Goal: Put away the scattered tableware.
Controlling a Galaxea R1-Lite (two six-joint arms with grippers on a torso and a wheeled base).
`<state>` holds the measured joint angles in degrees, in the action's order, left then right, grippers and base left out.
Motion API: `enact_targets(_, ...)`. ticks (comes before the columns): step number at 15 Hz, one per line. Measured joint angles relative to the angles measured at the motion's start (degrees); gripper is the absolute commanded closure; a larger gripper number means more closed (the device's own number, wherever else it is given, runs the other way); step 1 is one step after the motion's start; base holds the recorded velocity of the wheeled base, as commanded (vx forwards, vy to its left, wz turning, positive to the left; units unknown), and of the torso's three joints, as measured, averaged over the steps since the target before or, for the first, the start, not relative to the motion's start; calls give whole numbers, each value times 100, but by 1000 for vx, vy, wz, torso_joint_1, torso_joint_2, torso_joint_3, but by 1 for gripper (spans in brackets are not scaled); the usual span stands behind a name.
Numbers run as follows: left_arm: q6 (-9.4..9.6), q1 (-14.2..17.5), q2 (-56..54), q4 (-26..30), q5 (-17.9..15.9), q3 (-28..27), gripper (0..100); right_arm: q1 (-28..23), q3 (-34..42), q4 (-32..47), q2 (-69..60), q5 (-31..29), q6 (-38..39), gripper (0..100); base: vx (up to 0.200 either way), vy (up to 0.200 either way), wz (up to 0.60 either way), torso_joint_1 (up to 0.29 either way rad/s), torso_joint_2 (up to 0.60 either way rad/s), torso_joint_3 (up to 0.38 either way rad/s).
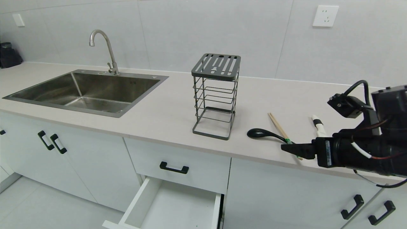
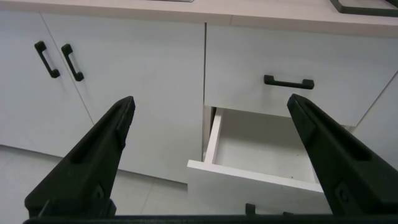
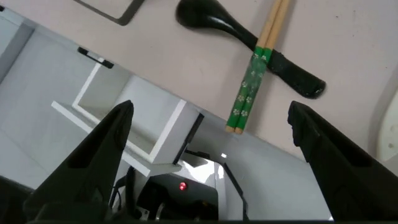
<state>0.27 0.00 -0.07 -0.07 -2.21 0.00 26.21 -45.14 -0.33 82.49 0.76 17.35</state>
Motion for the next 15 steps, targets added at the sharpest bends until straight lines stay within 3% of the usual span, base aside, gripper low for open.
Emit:
enact_targets(3, 0, 0, 0, 0, 0, 0, 0, 27, -105, 1, 406, -622, 35, 0, 0, 0, 0, 0, 0, 0)
enact_targets(15, 0, 0, 0, 0, 0, 0, 0, 455, -612, 278, 1243, -1058, 444, 0, 0, 0, 0, 0, 0, 0)
